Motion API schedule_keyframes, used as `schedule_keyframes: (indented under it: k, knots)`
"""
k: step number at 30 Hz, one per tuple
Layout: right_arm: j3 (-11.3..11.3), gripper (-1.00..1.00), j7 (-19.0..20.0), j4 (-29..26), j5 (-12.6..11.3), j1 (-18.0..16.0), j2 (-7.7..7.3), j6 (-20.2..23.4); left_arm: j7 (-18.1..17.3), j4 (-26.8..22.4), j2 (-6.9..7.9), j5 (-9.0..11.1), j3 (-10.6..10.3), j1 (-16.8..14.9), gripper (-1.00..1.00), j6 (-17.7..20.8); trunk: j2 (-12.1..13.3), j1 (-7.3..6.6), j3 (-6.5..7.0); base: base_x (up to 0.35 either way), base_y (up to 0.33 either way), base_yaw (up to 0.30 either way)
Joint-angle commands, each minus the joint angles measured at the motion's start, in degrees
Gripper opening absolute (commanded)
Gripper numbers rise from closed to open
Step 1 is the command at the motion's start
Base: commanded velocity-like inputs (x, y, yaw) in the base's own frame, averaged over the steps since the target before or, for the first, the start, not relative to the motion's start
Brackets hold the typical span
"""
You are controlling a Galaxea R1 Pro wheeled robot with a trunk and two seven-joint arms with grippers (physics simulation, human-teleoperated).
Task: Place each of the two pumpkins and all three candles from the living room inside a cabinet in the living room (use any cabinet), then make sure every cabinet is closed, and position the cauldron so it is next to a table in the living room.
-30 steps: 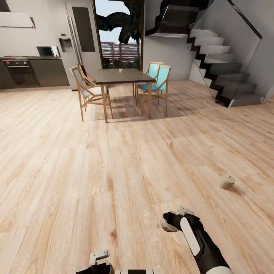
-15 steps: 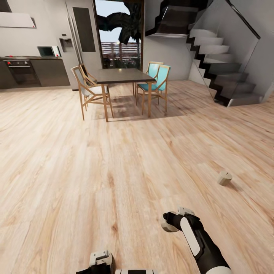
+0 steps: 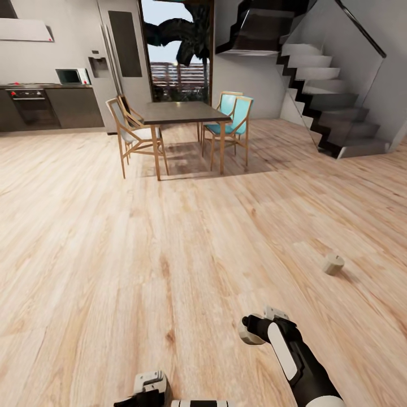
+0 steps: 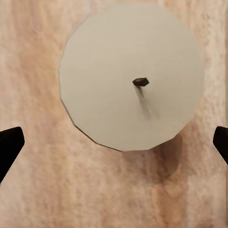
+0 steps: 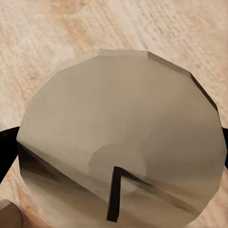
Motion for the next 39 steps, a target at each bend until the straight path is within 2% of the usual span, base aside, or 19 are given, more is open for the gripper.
schedule_keyframes:
  k: [1,5,9,10,11,13,23,26,28,32,36,39]
  knots:
    - [-0.08,-1.00,-0.42,-0.09,-0.62,-0.02,0.04,0.15,0.49,-0.17,0.06,0.61,-0.50,-0.01,1.00,0.29,-0.02,-0.01,-0.05,0.044,0.000,0.000]
    - [-0.05,-1.00,-0.42,-0.06,-0.62,-0.02,0.04,0.15,0.45,-0.63,0.00,0.64,-0.54,-0.17,1.00,1.13,-0.02,-0.01,-0.05,0.019,0.000,0.000]
    - [0.00,-1.00,-0.42,-0.06,-0.62,-0.02,0.04,0.15,0.81,-3.43,-0.08,0.66,-0.59,-0.38,1.00,5.34,-0.02,-0.01,-0.05,0.004,0.000,0.000]
    - [0.00,-1.00,-0.42,-0.05,-0.62,-0.02,0.04,0.15,0.97,-5.60,-0.09,0.66,-0.60,-0.62,1.00,8.57,-0.02,-0.01,-0.05,0.001,0.000,0.000]
    - [-0.01,-1.00,-0.42,-0.05,-0.62,-0.02,0.04,0.15,0.98,-6.18,-0.08,0.67,-0.60,-0.82,1.00,9.56,-0.02,-0.01,-0.05,0.001,0.000,0.000]
    - [-0.03,-1.00,-0.42,-0.08,-0.62,-0.02,0.04,0.15,1.04,-7.20,0.09,0.58,-0.64,-2.66,1.00,12.19,-0.02,-0.01,-0.05,0.000,0.000,0.000]
    - [0.29,-1.00,-0.43,-0.91,-0.58,-0.02,0.29,0.19,1.31,-4.52,0.36,0.59,-0.51,-4.22,1.00,12.08,-0.02,-0.01,-0.05,0.000,0.000,0.000]
    - [0.55,-1.00,-0.43,-1.16,-0.56,-0.02,0.36,0.19,1.63,-4.41,0.46,0.60,-0.34,-4.24,1.00,9.94,-0.02,-0.01,-0.05,0.000,0.000,0.000]
    - [1.51,-1.00,-0.43,-1.25,-0.54,-0.02,0.30,0.21,1.76,-4.25,0.46,0.57,-0.50,-4.25,1.00,8.52,-0.02,-0.01,-0.05,0.000,0.000,0.000]
    - [2.35,-1.00,-0.42,-1.68,-0.54,-0.02,0.27,0.21,1.79,-4.07,0.49,0.62,-0.52,-4.25,1.00,7.75,-0.02,-0.01,-0.05,0.000,0.000,0.000]
    - [2.47,-1.00,-0.42,-4.76,-0.58,0.67,0.20,0.28,1.85,-4.10,0.51,0.64,-0.52,-4.25,1.00,7.59,-0.02,-0.01,-0.05,0.000,0.000,0.000]
    - [2.50,-1.00,-0.42,-6.73,-0.61,1.49,0.19,0.37,1.77,-4.05,0.51,0.60,-0.52,-4.25,1.00,7.56,-0.06,0.07,-0.71,0.000,0.000,0.000]
